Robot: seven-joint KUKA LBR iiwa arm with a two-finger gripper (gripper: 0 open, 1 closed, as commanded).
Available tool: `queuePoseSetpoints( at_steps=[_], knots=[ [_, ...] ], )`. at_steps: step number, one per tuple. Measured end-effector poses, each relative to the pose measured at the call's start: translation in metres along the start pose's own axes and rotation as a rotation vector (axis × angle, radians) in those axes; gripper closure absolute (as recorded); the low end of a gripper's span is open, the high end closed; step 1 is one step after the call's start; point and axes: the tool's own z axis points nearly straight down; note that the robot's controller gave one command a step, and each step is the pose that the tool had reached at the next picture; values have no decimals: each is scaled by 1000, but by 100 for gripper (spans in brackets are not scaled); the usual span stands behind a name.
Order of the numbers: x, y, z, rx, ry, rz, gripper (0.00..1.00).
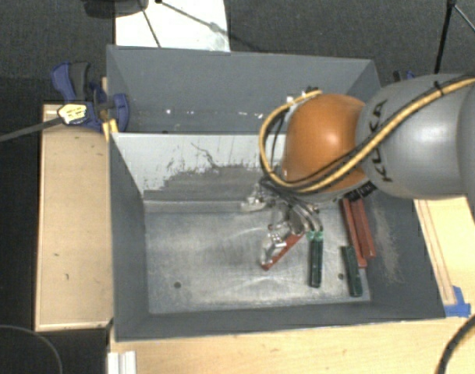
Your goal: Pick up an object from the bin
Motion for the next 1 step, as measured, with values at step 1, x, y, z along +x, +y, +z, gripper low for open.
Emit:
queuePoseSetpoints(
  at_steps=[1],
  knots=[
    [15, -36, -9, -1, 7, -223, 0]
  ],
)
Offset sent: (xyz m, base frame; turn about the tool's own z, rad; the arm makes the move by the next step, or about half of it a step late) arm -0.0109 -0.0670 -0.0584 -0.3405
